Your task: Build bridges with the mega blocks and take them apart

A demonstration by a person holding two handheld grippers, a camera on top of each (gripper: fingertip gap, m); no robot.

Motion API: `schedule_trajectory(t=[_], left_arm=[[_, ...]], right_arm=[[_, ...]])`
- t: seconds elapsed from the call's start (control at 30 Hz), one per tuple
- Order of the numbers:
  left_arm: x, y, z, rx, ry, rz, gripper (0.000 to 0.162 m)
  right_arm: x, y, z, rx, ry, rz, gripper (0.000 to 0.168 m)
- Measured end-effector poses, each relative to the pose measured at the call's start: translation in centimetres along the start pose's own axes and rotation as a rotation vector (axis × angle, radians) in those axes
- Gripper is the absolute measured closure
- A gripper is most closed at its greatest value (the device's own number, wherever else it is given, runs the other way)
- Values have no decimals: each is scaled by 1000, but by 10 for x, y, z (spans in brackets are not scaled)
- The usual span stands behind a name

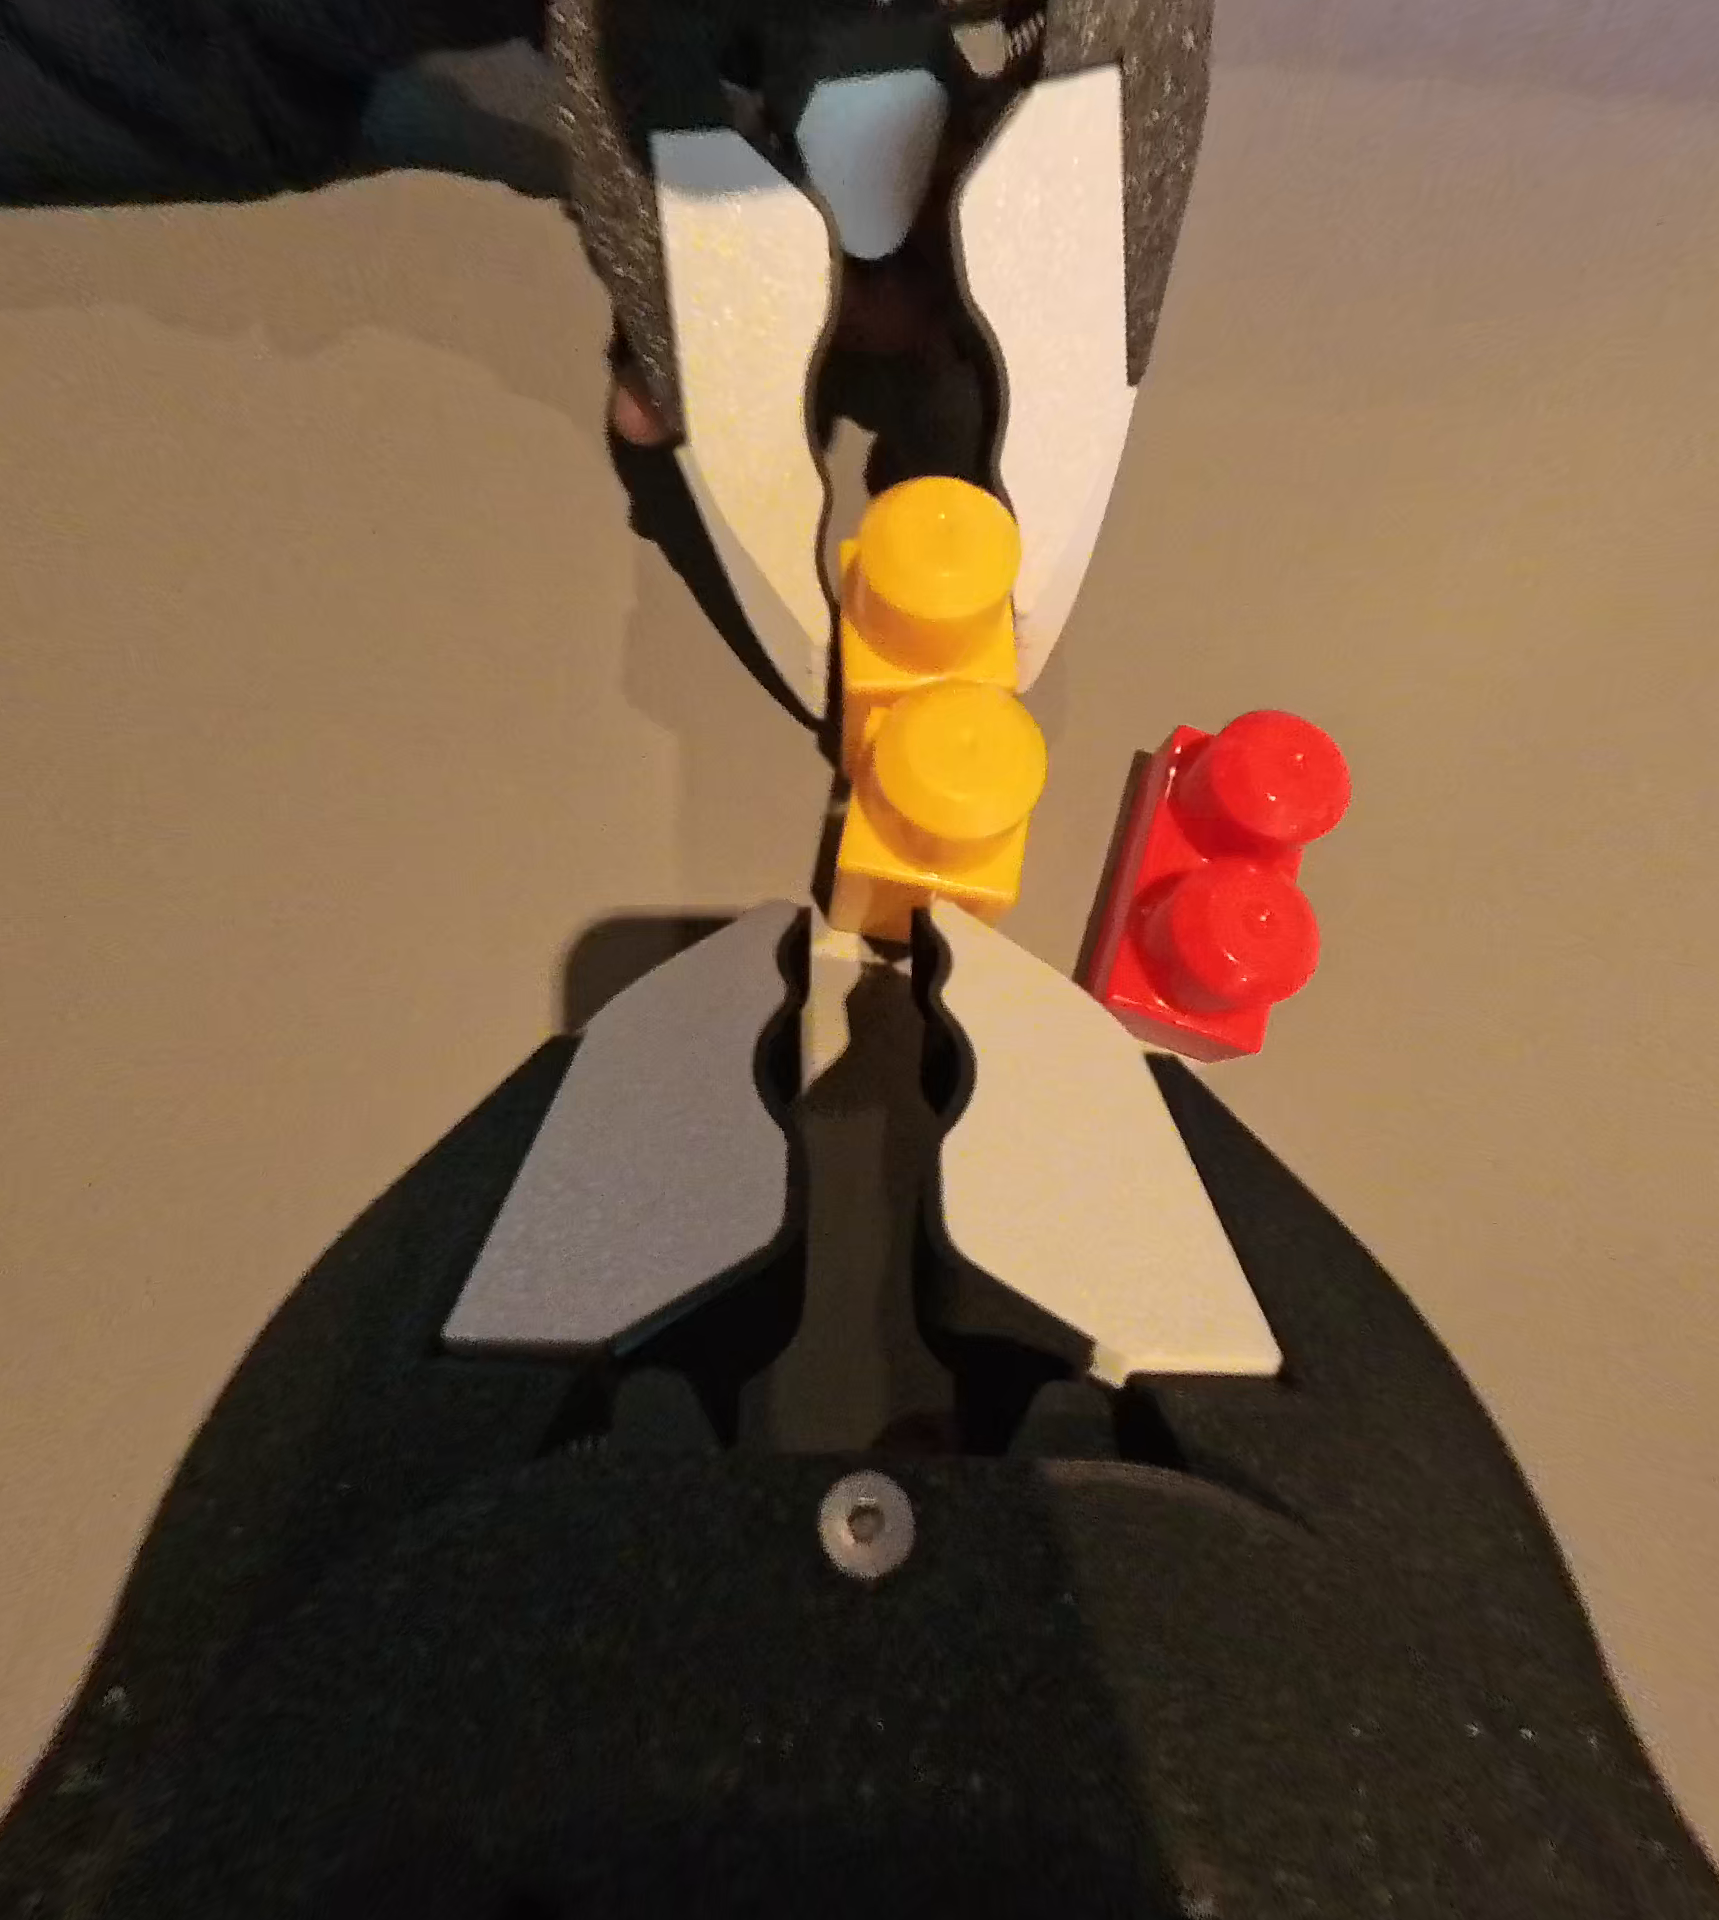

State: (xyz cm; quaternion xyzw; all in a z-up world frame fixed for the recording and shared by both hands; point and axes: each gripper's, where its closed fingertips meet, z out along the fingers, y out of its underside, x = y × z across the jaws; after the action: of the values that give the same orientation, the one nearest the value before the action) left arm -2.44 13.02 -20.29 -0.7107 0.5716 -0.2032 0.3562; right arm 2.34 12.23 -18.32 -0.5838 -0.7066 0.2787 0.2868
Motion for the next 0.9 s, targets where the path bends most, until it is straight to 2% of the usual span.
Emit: schedule_trajectory(t=[0.2, 0.43, 0.9], left_arm=[[1, -3, 3, 0, 1, 2, 126], [1, -3, 3, -2, 2, -2, 125], [-1, 0, -2, 3, -27, 5, 103]], right_arm=[[7, 13, 15, -96, 87, -87, 149], [10, 14, 17, -90, 100, -107, 148], [15, 17, 13, -107, 132, -135, 144]])
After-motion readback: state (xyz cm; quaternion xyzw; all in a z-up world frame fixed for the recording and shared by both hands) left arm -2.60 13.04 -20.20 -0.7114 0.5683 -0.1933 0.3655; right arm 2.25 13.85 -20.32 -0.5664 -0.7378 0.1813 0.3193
